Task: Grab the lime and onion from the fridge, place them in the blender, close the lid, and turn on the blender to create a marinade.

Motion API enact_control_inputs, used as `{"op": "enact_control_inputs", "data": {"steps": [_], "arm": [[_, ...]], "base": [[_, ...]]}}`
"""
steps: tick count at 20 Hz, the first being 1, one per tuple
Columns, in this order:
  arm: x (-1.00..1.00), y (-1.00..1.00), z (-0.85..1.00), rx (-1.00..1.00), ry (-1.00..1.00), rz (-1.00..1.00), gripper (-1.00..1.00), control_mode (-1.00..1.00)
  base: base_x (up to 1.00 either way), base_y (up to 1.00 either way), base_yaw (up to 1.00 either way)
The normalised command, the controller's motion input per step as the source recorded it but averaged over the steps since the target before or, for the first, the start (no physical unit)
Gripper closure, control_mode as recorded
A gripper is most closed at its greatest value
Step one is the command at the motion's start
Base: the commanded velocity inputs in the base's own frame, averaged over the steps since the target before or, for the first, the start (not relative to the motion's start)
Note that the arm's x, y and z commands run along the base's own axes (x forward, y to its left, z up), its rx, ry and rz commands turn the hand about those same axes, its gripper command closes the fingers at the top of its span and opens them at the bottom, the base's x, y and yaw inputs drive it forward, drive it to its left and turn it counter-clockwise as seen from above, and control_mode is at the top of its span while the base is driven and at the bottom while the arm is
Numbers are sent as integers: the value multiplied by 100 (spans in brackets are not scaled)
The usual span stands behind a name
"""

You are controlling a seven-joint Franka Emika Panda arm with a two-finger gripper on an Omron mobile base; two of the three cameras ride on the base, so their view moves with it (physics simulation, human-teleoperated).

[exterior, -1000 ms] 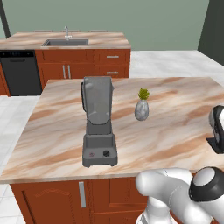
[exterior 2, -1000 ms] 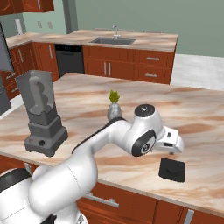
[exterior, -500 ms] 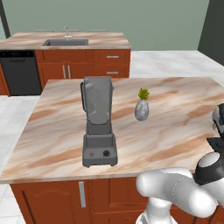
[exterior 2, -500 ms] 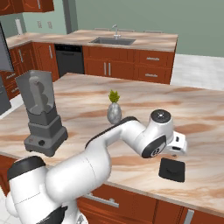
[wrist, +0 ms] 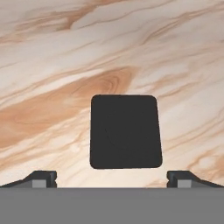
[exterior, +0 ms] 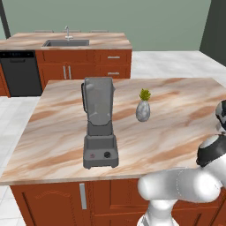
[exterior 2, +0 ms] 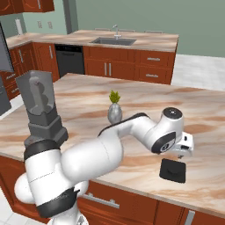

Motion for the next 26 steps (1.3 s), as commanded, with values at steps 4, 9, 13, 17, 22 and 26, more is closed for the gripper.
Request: {"op": "enact_control_inputs", "data": {"steps": [4,9,13,17,22,26], "arm": [[12,-1,-31,0,12,0,-100,-100],[10,-10,-40,1,4,1,-100,-100],[7,-27,-38,6,0,3,-100,-100],[8,-30,-27,10,0,1,-100,-100],[9,-22,-15,8,0,0,-100,-100],[9,-4,-6,3,2,0,-100,-100]], "base": [[0,0,0],[0,0,0],[0,0,0],[0,0,0],[0,0,0],[0,0,0]]}}
